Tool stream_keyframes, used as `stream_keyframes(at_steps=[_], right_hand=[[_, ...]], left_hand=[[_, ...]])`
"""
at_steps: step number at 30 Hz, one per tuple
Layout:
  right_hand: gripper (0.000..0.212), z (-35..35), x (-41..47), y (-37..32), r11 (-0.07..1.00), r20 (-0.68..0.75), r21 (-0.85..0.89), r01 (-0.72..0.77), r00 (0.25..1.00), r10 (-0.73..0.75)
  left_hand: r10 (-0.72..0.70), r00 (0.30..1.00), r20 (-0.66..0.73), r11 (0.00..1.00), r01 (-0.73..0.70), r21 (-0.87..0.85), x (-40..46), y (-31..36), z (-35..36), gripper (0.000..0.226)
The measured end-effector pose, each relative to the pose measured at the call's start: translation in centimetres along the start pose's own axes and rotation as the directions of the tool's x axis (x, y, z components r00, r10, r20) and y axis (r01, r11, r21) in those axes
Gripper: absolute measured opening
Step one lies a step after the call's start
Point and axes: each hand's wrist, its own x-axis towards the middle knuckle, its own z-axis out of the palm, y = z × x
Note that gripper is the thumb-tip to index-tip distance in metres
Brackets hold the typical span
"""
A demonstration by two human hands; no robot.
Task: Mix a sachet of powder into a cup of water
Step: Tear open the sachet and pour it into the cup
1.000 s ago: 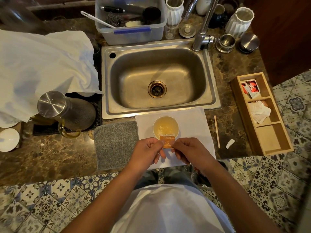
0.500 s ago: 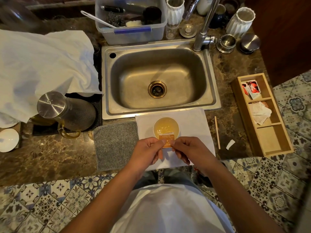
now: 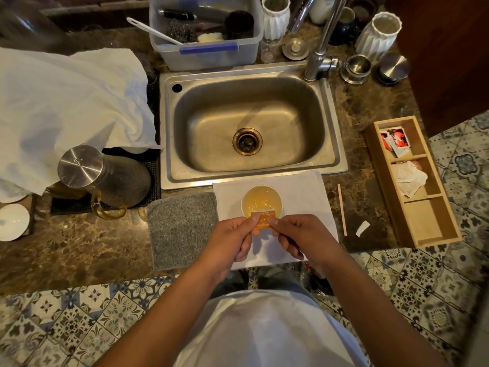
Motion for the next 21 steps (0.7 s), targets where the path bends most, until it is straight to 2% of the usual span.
stream_keyframes(at_steps=[4, 10, 21], right_hand=[[0.036, 0.0, -0.1, 0.0, 0.99, 0.038, 0.132, -0.056, 0.998, 0.051], [0.034, 0.1, 0.0, 0.2, 0.967, 0.077, 0.222, -0.128, 0.991, 0.113], [0.038, 0.1, 0.1, 0.4, 0.974, 0.043, 0.183, -0.132, 0.991, 0.127]], left_hand=[[-0.032, 0.999, 0.006, 0.999, 0.032, -0.019, 0.0, 0.2, 0.1, 0.032], [-0.045, 0.999, -0.001, 0.998, 0.044, -0.05, -0.4, 0.4, 0.3, 0.03], [0.011, 1.0, -0.024, 0.998, -0.009, 0.063, -1.1, 0.5, 0.8, 0.03]])
